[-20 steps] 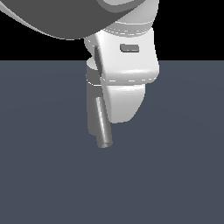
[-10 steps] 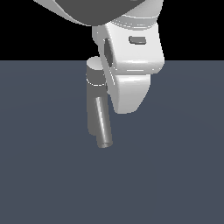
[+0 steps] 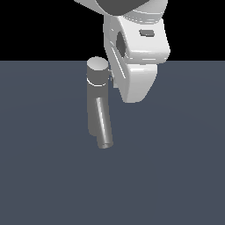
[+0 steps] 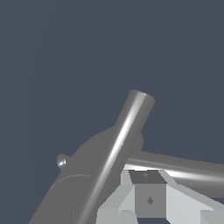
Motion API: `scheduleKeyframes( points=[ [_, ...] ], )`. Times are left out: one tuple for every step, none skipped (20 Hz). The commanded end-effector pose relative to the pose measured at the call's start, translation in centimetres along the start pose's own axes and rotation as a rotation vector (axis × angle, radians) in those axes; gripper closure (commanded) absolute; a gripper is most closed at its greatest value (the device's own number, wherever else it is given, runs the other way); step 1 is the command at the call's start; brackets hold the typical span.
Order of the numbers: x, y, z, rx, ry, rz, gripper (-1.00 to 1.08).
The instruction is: Turn on the faucet by rotating a designated handle.
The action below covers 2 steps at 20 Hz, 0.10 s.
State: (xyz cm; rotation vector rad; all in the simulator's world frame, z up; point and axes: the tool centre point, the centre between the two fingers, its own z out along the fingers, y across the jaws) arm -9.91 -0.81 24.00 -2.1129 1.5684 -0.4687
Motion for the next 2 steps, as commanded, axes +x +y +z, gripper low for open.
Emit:
scheduleKeyframes(
  points=[
    [4.17, -0.05, -0.58, 0.009, 0.045, 0.069, 1.08],
    [4.17, -0.05, -0.58, 0.009, 0.045, 0.069, 1.08]
  ],
)
